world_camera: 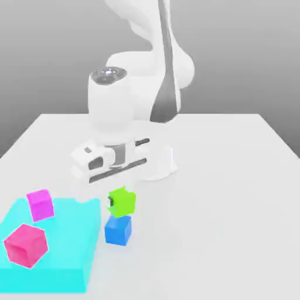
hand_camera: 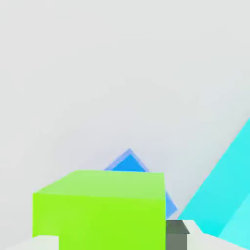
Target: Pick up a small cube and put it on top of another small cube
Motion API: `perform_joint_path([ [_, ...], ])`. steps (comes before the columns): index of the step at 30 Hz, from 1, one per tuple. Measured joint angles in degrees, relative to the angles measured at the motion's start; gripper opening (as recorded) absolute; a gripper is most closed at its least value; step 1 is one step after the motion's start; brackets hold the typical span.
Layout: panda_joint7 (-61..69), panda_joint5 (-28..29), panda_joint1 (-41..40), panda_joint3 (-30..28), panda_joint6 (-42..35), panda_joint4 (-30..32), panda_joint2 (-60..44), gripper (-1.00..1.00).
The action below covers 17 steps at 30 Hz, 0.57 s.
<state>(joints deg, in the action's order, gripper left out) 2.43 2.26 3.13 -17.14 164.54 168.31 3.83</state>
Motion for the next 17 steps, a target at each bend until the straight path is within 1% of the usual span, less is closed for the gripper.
perform_joint_path([
  [1,1.08,-1.57,0.41,0.21,1.82,-0.02,-1.90,-1.00],
  [2,2.12,-3.08,0.69,0.32,3.45,-0.03,-3.62,1.00],
  [7,2.11,-3.08,3.58,0.29,3.44,-0.03,-3.61,1.00],
  [8,2.74,-3.98,4.55,-0.28,4.30,-0.03,-4.48,1.00],
  [9,2.31,-3.34,5.08,-1.14,3.81,-0.03,-3.93,1.00],
  [11,0.33,-0.44,2.93,-2.26,1.13,-0.02,-1.07,1.00],
  [17,-4.46,6.54,-1.22,-0.60,-8.87,0.33,9.45,1.00],
])
